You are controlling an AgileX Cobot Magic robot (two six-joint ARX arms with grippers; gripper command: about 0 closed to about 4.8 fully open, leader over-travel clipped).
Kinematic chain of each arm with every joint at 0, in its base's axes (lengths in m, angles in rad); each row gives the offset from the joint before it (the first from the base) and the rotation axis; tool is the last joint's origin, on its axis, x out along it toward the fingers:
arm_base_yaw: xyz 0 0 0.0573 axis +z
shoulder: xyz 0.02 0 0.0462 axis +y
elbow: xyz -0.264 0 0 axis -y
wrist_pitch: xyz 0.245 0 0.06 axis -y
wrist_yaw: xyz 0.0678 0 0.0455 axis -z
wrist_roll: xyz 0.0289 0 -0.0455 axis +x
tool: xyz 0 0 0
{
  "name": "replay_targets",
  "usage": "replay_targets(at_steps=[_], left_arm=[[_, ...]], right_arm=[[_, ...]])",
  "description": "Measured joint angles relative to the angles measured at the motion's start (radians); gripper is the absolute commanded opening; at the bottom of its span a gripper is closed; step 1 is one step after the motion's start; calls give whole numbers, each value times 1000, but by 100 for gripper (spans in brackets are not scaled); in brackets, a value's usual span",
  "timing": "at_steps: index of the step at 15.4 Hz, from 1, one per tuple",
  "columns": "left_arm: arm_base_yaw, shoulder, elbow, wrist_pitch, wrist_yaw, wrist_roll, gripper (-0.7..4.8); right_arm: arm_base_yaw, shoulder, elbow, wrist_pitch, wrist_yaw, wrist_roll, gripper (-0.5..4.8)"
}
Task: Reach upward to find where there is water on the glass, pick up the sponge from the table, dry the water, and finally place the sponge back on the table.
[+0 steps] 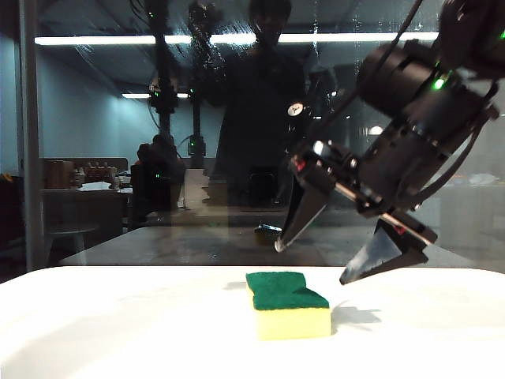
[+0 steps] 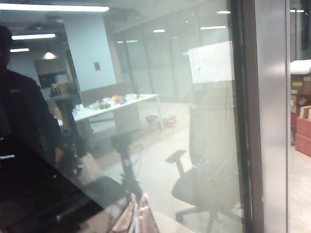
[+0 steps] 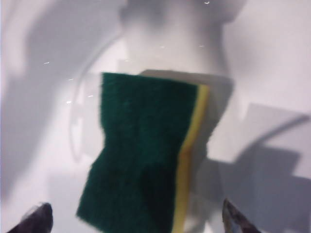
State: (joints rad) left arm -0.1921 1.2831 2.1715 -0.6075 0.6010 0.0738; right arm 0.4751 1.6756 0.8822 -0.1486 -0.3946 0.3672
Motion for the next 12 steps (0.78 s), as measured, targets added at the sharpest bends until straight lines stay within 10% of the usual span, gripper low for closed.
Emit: replay_targets(at_steps=[8,12], left_arm=[[0,0,0,-5,0,0,-6],[0,0,0,-6,-2,0,-6]], right_arm=[[45,150,94,-30,35,6,440],[45,190,118,-17,34,6,293]])
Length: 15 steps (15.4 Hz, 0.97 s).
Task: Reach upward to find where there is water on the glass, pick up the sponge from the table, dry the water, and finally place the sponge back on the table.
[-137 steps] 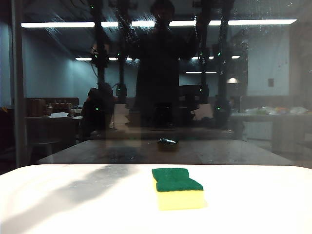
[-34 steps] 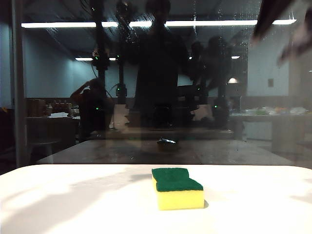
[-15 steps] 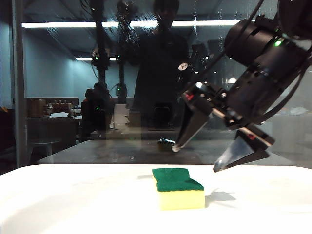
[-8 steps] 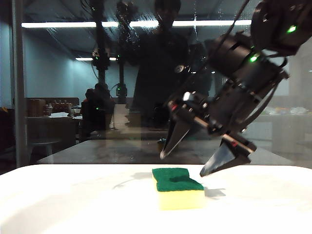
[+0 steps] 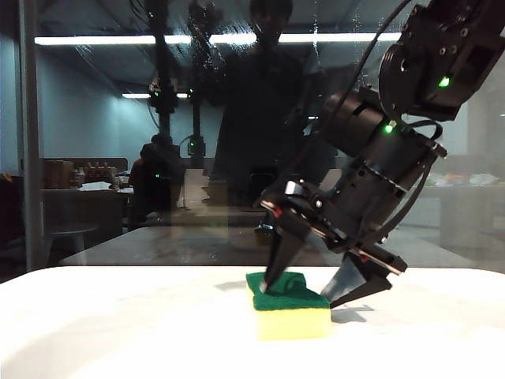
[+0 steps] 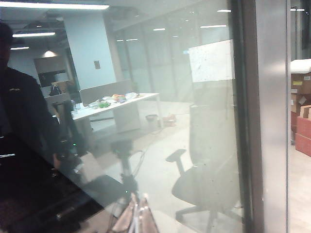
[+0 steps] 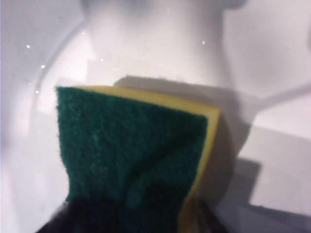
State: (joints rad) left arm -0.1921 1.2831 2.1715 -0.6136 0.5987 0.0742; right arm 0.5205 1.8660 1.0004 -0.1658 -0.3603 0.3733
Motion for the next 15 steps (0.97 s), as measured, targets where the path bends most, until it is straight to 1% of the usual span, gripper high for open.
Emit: replay_targets(at_steps=[1,2,3,4,10,15], left_arm=[[0,0,0,0,0,0,-6],[0,0,0,0,0,0,-5],[0,0,0,0,0,0,-6],[0,0,0,0,0,0,-5],[0,0,0,0,0,0,-6],[0,0,0,0,0,0,-6]], right_arm=[[1,2,0,-2,0,0,236],[2,3,0,-8,3,1,154],[2,3,0,-8,10,1,84],[2,3,1,-8,11,2,-13],[3,-15,2,-14,10,1,-9],[2,-211,1,-44,41,1,-9]])
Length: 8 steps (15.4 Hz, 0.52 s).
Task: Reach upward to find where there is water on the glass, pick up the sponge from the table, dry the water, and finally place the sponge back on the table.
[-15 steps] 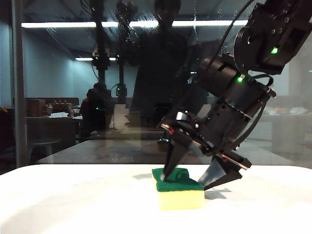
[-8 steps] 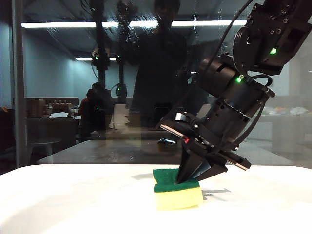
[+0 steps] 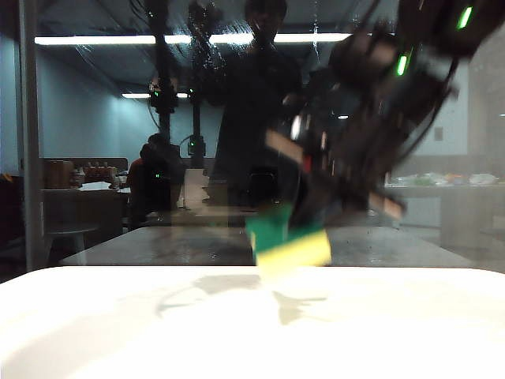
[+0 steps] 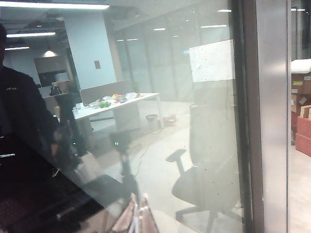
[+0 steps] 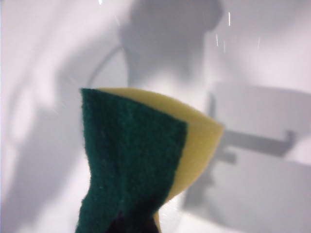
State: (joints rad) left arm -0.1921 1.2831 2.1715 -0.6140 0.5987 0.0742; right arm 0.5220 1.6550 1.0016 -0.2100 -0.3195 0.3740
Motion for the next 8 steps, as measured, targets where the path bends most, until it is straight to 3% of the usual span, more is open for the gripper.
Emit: replay_targets(at_steps=[4,8], left_arm=[[0,0,0,0,0,0,-5],[0,0,0,0,0,0,-5]], right_arm=[[-5,-235,6,-18,77,-5,-9],[-15,-391,224,-171,148,-94,-9]])
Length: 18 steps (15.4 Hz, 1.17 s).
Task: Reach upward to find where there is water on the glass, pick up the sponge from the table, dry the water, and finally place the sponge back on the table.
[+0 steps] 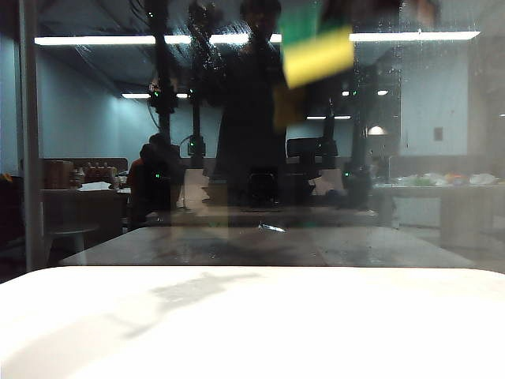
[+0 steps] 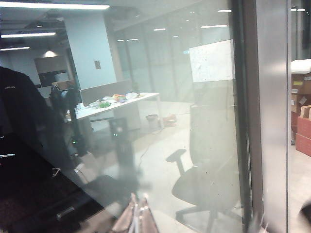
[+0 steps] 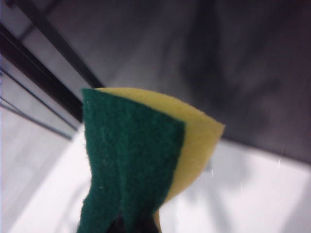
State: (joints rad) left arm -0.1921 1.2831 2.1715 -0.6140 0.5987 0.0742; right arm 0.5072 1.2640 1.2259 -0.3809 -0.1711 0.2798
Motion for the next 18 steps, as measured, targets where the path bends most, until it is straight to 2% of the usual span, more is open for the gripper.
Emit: replay_targets(at_steps=[4,7,12,18], left_arm=[[0,0,0,0,0,0,-5],[0,0,0,0,0,0,-5],[0,0,0,0,0,0,-5],[0,0,0,0,0,0,-5]], right_arm=[[0,-7,288,-105,30,-87,-9],[-3,-6,426,-106,89,-125,-9],[-71,68,681,-104,99,-159,-9],[-207,344,1125,-104,-5,-176,-9]])
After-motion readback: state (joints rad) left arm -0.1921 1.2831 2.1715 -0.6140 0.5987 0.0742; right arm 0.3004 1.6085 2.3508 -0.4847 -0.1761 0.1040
